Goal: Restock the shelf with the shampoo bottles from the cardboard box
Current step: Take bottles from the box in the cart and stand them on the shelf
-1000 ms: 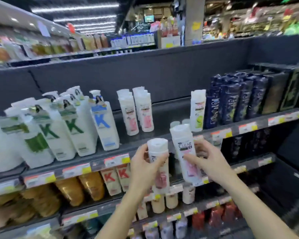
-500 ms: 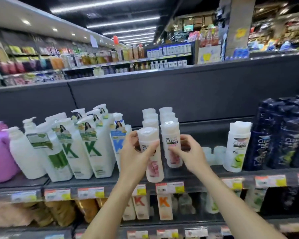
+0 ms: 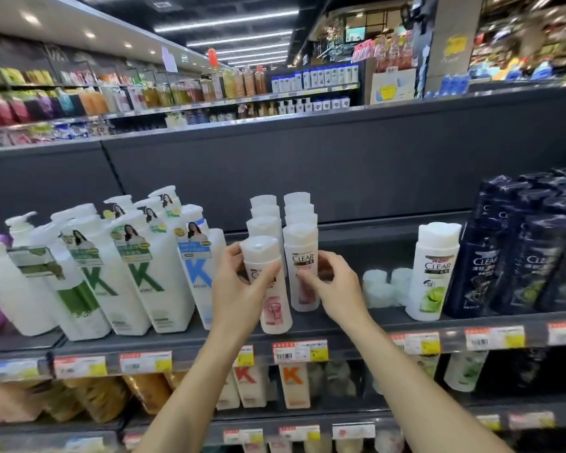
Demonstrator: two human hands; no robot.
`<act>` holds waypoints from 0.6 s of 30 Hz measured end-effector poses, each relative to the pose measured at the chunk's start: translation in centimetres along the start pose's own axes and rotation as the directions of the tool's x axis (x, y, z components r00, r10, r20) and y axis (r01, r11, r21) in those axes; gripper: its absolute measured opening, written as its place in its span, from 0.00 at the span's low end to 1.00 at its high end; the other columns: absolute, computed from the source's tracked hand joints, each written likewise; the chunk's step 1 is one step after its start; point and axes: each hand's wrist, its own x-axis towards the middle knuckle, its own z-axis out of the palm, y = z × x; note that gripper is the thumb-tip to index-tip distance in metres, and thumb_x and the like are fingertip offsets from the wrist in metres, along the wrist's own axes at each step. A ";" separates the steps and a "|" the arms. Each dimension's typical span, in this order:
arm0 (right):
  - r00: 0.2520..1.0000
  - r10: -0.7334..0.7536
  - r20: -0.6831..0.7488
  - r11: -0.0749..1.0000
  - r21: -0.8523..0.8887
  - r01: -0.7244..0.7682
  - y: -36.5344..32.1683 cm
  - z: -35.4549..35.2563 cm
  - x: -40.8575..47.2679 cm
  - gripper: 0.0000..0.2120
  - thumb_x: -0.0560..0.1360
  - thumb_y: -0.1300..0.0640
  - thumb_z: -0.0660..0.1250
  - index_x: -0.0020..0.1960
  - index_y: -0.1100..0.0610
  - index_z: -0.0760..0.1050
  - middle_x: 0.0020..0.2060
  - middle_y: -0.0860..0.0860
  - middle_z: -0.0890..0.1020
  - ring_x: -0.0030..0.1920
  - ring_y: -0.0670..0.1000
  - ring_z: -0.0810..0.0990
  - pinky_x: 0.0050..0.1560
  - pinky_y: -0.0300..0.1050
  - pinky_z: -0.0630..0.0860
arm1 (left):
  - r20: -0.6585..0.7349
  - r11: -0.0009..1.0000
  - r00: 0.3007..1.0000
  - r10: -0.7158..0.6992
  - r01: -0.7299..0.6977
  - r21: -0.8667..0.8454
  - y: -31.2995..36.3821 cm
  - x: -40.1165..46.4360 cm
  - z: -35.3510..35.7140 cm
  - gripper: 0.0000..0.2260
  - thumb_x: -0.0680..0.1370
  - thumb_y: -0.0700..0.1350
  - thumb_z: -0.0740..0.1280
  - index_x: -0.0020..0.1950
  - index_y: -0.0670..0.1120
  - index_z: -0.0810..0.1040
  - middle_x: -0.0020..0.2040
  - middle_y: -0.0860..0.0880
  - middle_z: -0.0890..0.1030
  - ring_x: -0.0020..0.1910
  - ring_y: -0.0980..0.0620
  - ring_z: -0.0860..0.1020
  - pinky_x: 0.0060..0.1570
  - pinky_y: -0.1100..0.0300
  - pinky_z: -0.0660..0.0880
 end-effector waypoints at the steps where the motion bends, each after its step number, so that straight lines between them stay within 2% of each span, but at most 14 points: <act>1: 1.000 0.005 -0.002 1.000 -0.016 -0.005 -0.1 0.1 0.0 0.20 0.74 0.51 0.73 0.64 0.50 0.75 0.55 0.44 0.78 0.52 0.38 0.76 0.44 0.29 0.70 | 0.005 1.000 1.000 -0.004 0.004 -0.005 -0.1 0.1 -0.1 0.19 0.73 0.45 0.74 0.60 0.51 0.71 0.54 0.57 0.80 0.50 0.68 0.78 0.40 0.75 0.74; 3: 1.000 0.007 -0.005 0.999 -0.050 -0.008 -0.3 0.2 0.0 0.20 0.74 0.51 0.73 0.64 0.50 0.74 0.55 0.43 0.77 0.51 0.37 0.75 0.43 0.28 0.69 | 0.017 1.000 1.000 -0.003 0.003 -0.006 -0.4 0.3 -0.2 0.19 0.74 0.46 0.74 0.61 0.52 0.71 0.55 0.57 0.79 0.51 0.67 0.78 0.41 0.75 0.74; 7: 0.999 0.012 -0.040 0.997 -0.079 -0.015 -0.3 0.4 -0.3 0.21 0.74 0.51 0.72 0.65 0.50 0.73 0.55 0.43 0.76 0.51 0.38 0.75 0.45 0.30 0.69 | 0.022 1.000 1.000 0.001 -0.001 -0.011 -0.5 1.0 -0.2 0.18 0.75 0.47 0.73 0.60 0.55 0.70 0.56 0.58 0.78 0.55 0.63 0.77 0.48 0.67 0.76; 12: 0.998 0.053 -0.021 0.986 -0.159 -0.056 0.2 -0.2 -0.7 0.27 0.72 0.44 0.73 0.68 0.47 0.70 0.60 0.43 0.76 0.59 0.43 0.76 0.59 0.46 0.76 | -0.014 1.000 1.000 -0.009 0.009 -0.001 -1.1 1.7 0.5 0.17 0.75 0.47 0.72 0.59 0.55 0.69 0.53 0.62 0.76 0.54 0.63 0.76 0.51 0.65 0.75; 15: 0.996 0.086 0.031 0.909 -0.411 -0.065 1.0 -1.7 -1.9 0.32 0.73 0.37 0.68 0.72 0.48 0.66 0.66 0.45 0.72 0.66 0.46 0.72 0.63 0.49 0.73 | -0.069 1.000 0.998 -0.003 0.004 0.019 -1.4 1.7 1.1 0.16 0.76 0.46 0.72 0.57 0.55 0.69 0.48 0.64 0.74 0.49 0.66 0.75 0.46 0.70 0.72; 16: 0.995 0.086 0.056 0.849 -0.527 -0.044 1.5 -2.4 -2.4 0.32 0.74 0.35 0.65 0.72 0.49 0.66 0.67 0.46 0.71 0.67 0.47 0.71 0.64 0.48 0.72 | -0.084 0.999 0.997 0.002 0.001 0.032 -1.5 1.7 1.3 0.15 0.76 0.46 0.71 0.58 0.55 0.69 0.48 0.64 0.74 0.49 0.66 0.75 0.45 0.71 0.72; 18: 0.991 0.075 0.114 0.708 -0.706 0.028 2.7 -3.5 -3.5 0.29 0.76 0.34 0.60 0.71 0.50 0.68 0.67 0.47 0.72 0.67 0.48 0.71 0.64 0.46 0.69 | -0.117 0.997 0.993 0.019 -0.011 0.075 -1.8 1.9 1.6 0.16 0.75 0.48 0.72 0.60 0.52 0.70 0.50 0.61 0.73 0.51 0.62 0.75 0.49 0.67 0.73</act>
